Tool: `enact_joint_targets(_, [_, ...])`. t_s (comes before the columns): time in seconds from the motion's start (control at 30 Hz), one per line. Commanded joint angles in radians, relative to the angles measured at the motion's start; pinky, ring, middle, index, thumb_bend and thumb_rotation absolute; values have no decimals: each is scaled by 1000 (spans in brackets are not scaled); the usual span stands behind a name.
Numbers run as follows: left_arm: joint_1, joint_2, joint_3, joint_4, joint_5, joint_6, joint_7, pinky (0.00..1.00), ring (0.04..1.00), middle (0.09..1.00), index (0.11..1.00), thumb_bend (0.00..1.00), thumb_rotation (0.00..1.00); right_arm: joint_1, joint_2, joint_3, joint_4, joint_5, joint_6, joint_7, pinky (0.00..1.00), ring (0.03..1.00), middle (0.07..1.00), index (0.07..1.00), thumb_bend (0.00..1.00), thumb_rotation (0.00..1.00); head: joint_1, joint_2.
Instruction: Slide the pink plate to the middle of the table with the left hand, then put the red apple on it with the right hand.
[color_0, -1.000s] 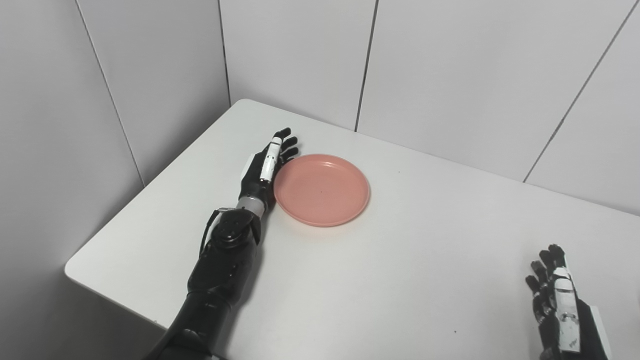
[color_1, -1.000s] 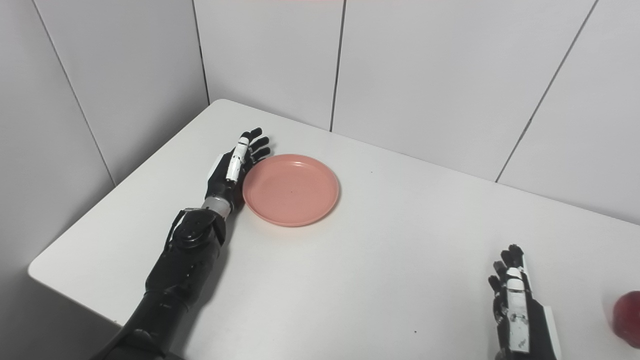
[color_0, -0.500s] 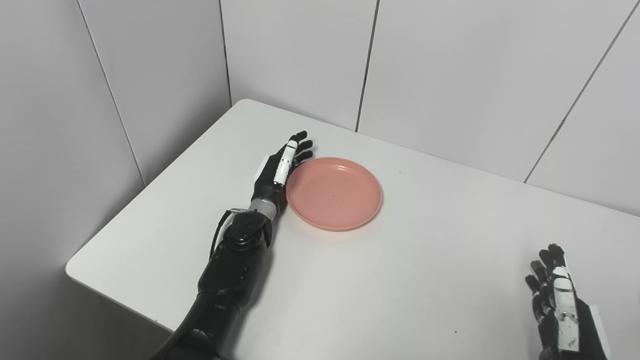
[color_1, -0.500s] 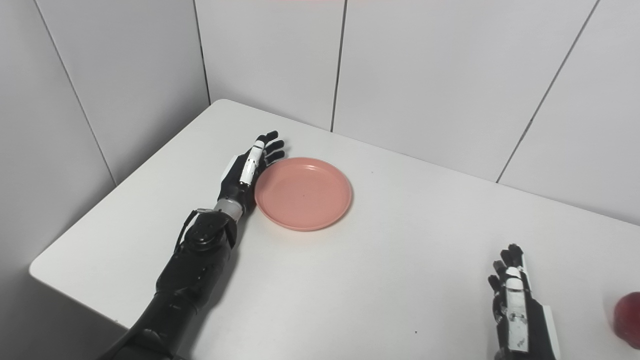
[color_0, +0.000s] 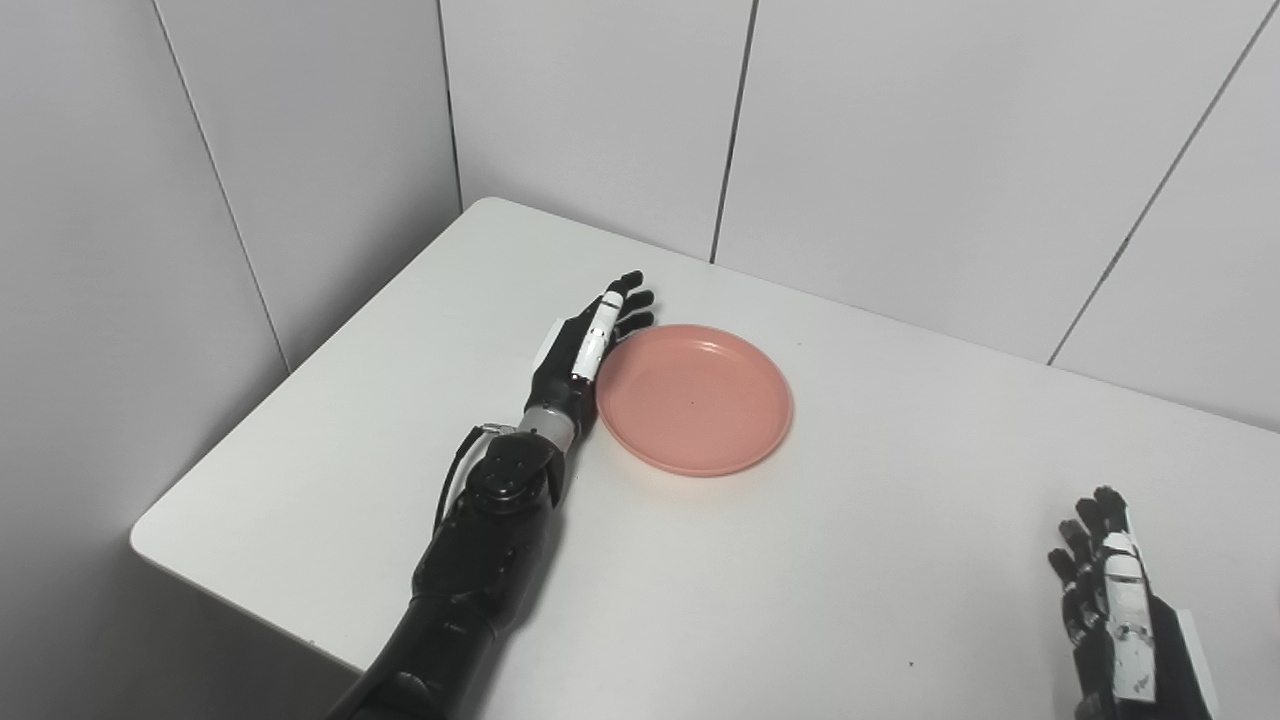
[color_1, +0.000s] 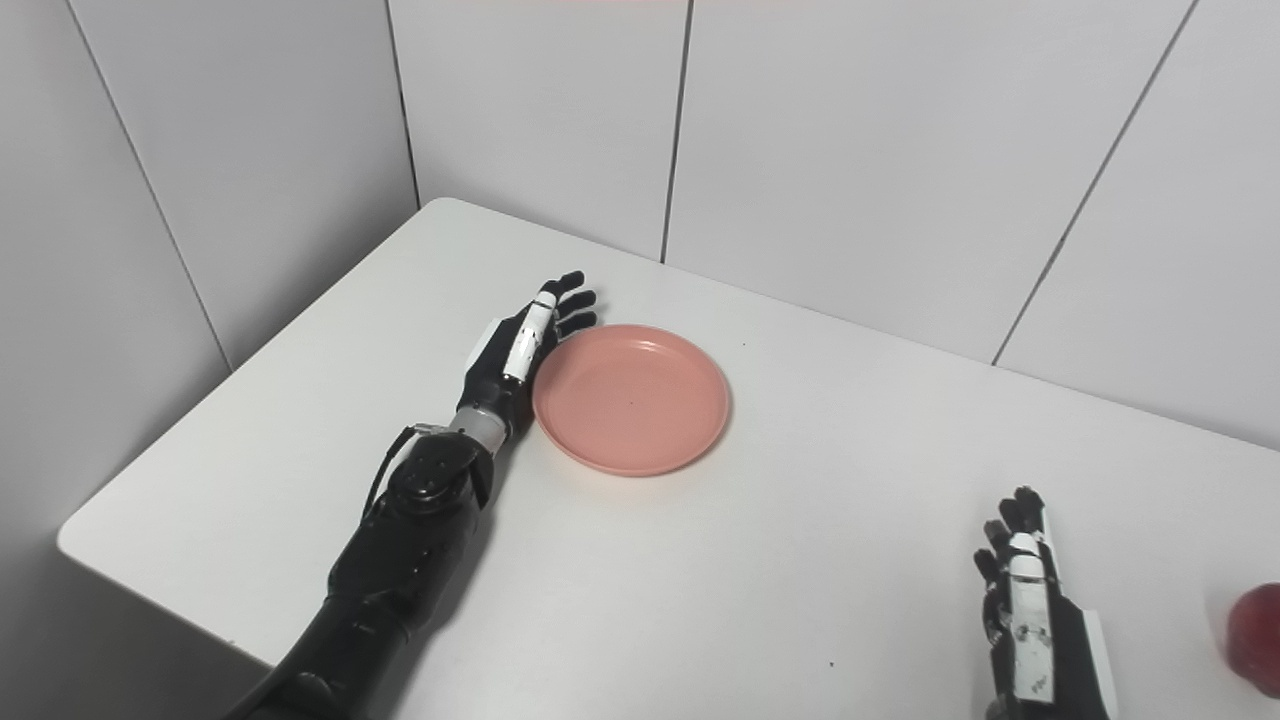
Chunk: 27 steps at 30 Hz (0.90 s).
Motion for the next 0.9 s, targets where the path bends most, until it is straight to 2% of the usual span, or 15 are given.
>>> enact_joint_targets(0.0, [20, -22, -19, 3, 2, 55, -17, 847, 865, 873, 857, 355, 1000, -19, 3, 2, -30, -5, -16, -2, 1000, 1000, 1000, 1000, 121, 1000, 1, 1])
enact_joint_targets(0.17, [29, -44, -31, -29, 5, 66, -17, 843, 861, 870, 856, 359, 1000, -18, 3, 1, -18, -6, -44, 6, 1000, 1000, 1000, 1000, 115, 1000, -8, 6])
enact_joint_targets(0.57, [56, -91, -55, -111, -2, 127, -12, 877, 877, 874, 854, 366, 1000, -21, 13, -1, -16, -2, -26, 2, 1000, 1000, 1000, 1000, 165, 1000, -33, 21])
enact_joint_targets(0.87, [74, -110, -84, -152, 8, 154, -37, 852, 876, 883, 875, 362, 1000, -20, 22, -5, -16, 4, -24, 0, 1000, 1000, 1000, 1000, 160, 1000, -47, 30])
